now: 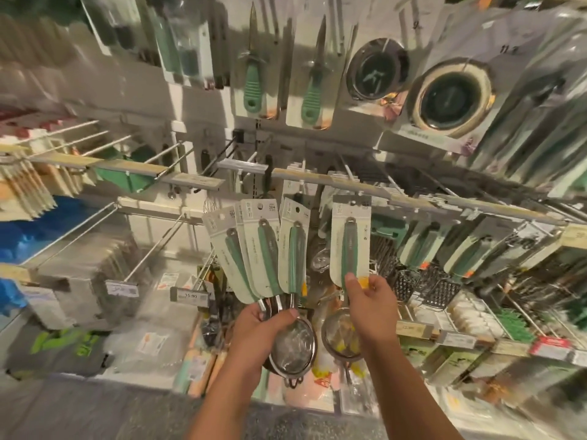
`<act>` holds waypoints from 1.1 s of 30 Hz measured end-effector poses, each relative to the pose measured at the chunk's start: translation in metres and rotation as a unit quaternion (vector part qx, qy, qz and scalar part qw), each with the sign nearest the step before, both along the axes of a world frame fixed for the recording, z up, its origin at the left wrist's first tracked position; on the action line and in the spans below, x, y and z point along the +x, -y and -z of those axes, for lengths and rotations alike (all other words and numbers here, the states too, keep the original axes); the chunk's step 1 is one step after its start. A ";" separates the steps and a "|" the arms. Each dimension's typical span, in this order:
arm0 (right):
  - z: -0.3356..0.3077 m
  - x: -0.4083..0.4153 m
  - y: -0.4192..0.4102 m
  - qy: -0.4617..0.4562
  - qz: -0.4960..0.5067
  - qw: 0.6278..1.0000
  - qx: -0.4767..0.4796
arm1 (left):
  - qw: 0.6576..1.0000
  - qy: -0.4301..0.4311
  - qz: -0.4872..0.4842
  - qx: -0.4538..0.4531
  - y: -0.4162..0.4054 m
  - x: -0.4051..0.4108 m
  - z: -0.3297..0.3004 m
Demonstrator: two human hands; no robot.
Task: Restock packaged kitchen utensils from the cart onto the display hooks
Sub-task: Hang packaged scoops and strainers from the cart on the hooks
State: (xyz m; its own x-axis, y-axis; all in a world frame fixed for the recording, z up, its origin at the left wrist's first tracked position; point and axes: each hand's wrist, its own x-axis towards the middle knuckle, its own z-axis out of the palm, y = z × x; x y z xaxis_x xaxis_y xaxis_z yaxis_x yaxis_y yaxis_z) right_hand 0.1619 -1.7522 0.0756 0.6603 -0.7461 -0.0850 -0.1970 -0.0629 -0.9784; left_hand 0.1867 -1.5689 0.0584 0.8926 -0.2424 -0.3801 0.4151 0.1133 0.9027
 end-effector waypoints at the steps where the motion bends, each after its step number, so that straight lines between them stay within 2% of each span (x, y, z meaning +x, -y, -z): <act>1: -0.003 0.000 -0.002 0.005 0.005 1.000 -0.006 | 1.000 0.000 -0.008 -0.003 0.002 0.003 0.001; 8: -0.027 0.045 0.017 -0.034 -0.007 0.999 -0.023 | 0.999 -0.001 -0.031 -0.023 0.008 0.005 -0.001; 11: -0.033 0.063 0.018 -0.089 -0.076 0.993 0.013 | 0.999 -0.001 -0.039 -0.030 0.006 0.003 0.000; 16: -0.029 0.049 -0.003 -0.054 -0.157 0.982 0.085 | 0.997 0.002 -0.053 -0.053 -0.001 0.003 -0.001; 21: -0.009 0.025 -0.042 -0.063 -0.237 0.960 0.132 | 0.996 0.013 -0.044 -0.072 -0.005 0.003 0.005; 29: -0.004 0.028 -0.058 -0.033 -0.259 0.949 0.175 | 0.997 0.034 -0.020 -0.067 -0.009 0.008 0.015; 33: 0.000 0.030 -0.056 0.001 -0.233 0.952 0.197 | 0.996 0.001 -0.040 -0.081 -0.006 0.014 0.015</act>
